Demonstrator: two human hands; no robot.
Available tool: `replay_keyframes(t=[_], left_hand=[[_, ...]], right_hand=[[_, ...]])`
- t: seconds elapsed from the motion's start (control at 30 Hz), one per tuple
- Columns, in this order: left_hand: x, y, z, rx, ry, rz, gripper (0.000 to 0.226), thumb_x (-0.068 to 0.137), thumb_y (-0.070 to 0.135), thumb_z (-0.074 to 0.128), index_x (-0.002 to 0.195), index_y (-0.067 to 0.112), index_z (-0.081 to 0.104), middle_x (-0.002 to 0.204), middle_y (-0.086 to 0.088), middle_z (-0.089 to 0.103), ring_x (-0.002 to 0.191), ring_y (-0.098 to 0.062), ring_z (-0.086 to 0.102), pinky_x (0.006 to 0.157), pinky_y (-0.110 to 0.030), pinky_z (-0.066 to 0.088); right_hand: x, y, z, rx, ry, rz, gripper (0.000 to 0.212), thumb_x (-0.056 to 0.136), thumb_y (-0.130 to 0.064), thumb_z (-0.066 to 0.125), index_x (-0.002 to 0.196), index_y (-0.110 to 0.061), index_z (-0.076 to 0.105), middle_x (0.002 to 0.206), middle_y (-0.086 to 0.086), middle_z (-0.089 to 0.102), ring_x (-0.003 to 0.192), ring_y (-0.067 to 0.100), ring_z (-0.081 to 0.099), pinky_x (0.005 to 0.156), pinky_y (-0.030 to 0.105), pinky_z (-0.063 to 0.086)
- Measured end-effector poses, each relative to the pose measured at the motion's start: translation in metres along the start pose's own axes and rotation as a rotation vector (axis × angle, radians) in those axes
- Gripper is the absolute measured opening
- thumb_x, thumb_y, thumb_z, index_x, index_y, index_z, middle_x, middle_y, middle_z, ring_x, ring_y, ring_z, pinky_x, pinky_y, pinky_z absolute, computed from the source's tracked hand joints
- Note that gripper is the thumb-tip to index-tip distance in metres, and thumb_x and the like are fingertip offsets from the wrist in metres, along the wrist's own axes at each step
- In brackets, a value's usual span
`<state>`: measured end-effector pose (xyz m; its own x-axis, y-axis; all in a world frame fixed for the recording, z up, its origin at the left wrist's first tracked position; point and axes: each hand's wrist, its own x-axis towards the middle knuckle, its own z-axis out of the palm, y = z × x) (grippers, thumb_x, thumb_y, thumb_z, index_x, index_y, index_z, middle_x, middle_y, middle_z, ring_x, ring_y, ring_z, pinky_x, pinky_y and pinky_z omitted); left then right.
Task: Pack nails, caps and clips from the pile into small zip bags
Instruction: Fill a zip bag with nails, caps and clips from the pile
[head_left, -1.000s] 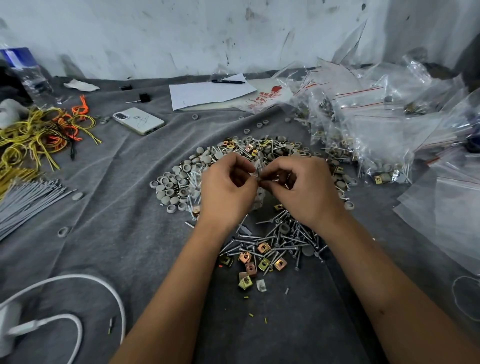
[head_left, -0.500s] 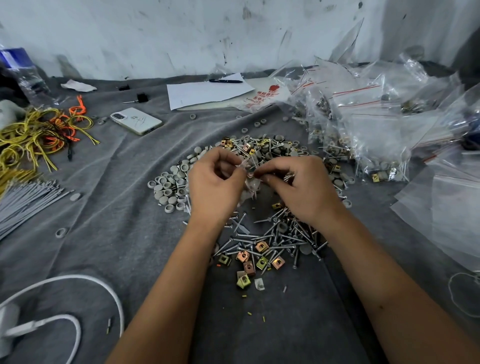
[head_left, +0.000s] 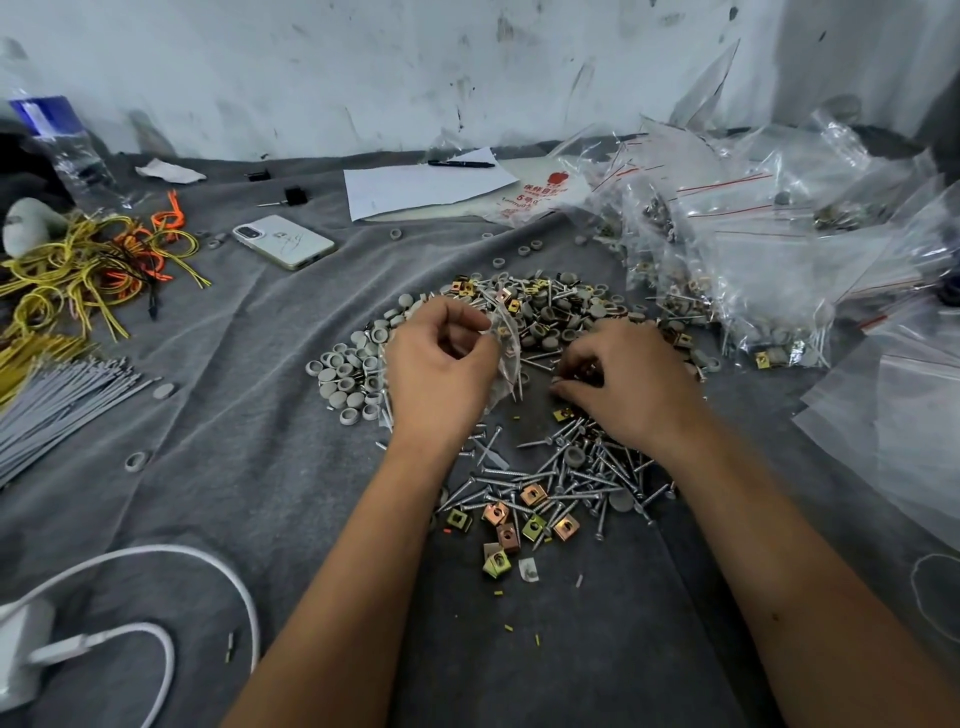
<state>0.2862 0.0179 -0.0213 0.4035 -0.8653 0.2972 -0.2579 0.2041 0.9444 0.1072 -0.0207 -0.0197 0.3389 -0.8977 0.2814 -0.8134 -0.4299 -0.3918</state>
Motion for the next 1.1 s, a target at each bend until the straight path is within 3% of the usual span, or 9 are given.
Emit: replay_keyframes(t=[0.13, 0.2, 0.3, 0.4, 0.5, 0.77, 0.83, 0.93, 1.1], left_hand=[[-0.001, -0.001, 0.002, 0.034, -0.046, -0.003, 0.013, 0.086, -0.002, 0.070, 0.088, 0.011, 0.068, 0.064, -0.003, 0.061, 0.057, -0.013, 0.056, 0.050, -0.025, 0.044], [-0.002, -0.001, 0.004, 0.068, -0.064, 0.019, 0.014, 0.086, -0.001, 0.071, 0.088, 0.012, 0.068, 0.070, -0.009, 0.067, 0.060, -0.022, 0.062, 0.052, -0.032, 0.049], [-0.003, 0.000, 0.004, 0.092, -0.079, 0.044, 0.016, 0.085, -0.002, 0.071, 0.087, 0.013, 0.068, 0.074, -0.010, 0.070, 0.069, -0.032, 0.068, 0.057, -0.040, 0.055], [-0.003, 0.001, 0.004, 0.105, -0.080, 0.069, 0.017, 0.083, -0.005, 0.069, 0.086, 0.012, 0.068, 0.072, -0.009, 0.069, 0.066, -0.027, 0.066, 0.056, -0.037, 0.053], [-0.002, 0.003, 0.002, 0.065, -0.087, 0.075, 0.018, 0.083, -0.007, 0.068, 0.085, 0.011, 0.067, 0.072, -0.010, 0.068, 0.067, -0.031, 0.066, 0.057, -0.038, 0.052], [-0.008, 0.010, 0.003, -0.024, -0.199, 0.084, 0.015, 0.084, -0.013, 0.064, 0.091, 0.000, 0.065, 0.077, -0.026, 0.066, 0.069, -0.047, 0.064, 0.059, -0.057, 0.056], [-0.006, 0.009, 0.003, -0.025, -0.158, 0.068, 0.015, 0.084, -0.012, 0.065, 0.089, 0.003, 0.066, 0.075, -0.022, 0.067, 0.066, -0.039, 0.065, 0.057, -0.051, 0.057], [-0.003, 0.006, 0.001, -0.056, -0.069, 0.028, 0.019, 0.084, -0.011, 0.066, 0.084, 0.008, 0.066, 0.063, -0.004, 0.061, 0.055, -0.014, 0.057, 0.050, -0.029, 0.048], [-0.001, 0.007, 0.000, -0.096, -0.036, 0.002, 0.021, 0.084, -0.011, 0.066, 0.083, 0.010, 0.066, 0.060, 0.003, 0.055, 0.052, -0.009, 0.051, 0.050, -0.022, 0.044]], right_hand=[[0.002, -0.005, 0.002, 0.279, 0.196, -0.092, 0.016, 0.089, -0.022, 0.079, 0.104, -0.017, 0.080, 0.094, -0.002, 0.069, 0.085, 0.012, 0.062, 0.078, 0.027, 0.050], [0.001, -0.008, 0.002, 0.352, 0.256, -0.148, 0.015, 0.087, -0.018, 0.080, 0.102, -0.016, 0.081, 0.090, -0.004, 0.068, 0.083, 0.008, 0.062, 0.075, 0.020, 0.048], [0.000, -0.010, 0.006, 0.371, 0.212, -0.196, 0.016, 0.086, -0.016, 0.081, 0.102, -0.017, 0.081, 0.091, -0.006, 0.073, 0.084, 0.002, 0.064, 0.076, 0.011, 0.046], [-0.001, -0.011, 0.010, 0.430, 0.143, -0.199, 0.018, 0.088, -0.013, 0.080, 0.106, -0.017, 0.081, 0.096, -0.008, 0.077, 0.089, -0.003, 0.069, 0.077, 0.004, 0.045], [0.000, -0.011, 0.010, 0.420, 0.123, -0.204, 0.017, 0.090, -0.017, 0.078, 0.106, -0.020, 0.080, 0.094, -0.012, 0.077, 0.086, -0.005, 0.069, 0.075, 0.006, 0.047], [-0.003, -0.011, 0.012, 0.328, 0.109, -0.181, 0.014, 0.082, -0.018, 0.084, 0.096, -0.022, 0.082, 0.082, -0.008, 0.076, 0.070, -0.003, 0.064, 0.063, 0.008, 0.042], [-0.003, -0.013, 0.012, 0.327, 0.126, -0.194, 0.013, 0.084, -0.021, 0.082, 0.098, -0.021, 0.082, 0.086, -0.008, 0.077, 0.073, 0.000, 0.065, 0.066, 0.012, 0.045], [-0.003, -0.015, 0.011, 0.353, 0.156, -0.213, 0.015, 0.086, -0.025, 0.081, 0.100, -0.020, 0.081, 0.092, -0.008, 0.077, 0.080, 0.001, 0.067, 0.073, 0.017, 0.051], [-0.003, -0.017, 0.012, 0.390, 0.153, -0.222, 0.012, 0.083, -0.025, 0.083, 0.093, -0.019, 0.080, 0.083, -0.012, 0.073, 0.078, -0.004, 0.065, 0.068, 0.007, 0.045]])
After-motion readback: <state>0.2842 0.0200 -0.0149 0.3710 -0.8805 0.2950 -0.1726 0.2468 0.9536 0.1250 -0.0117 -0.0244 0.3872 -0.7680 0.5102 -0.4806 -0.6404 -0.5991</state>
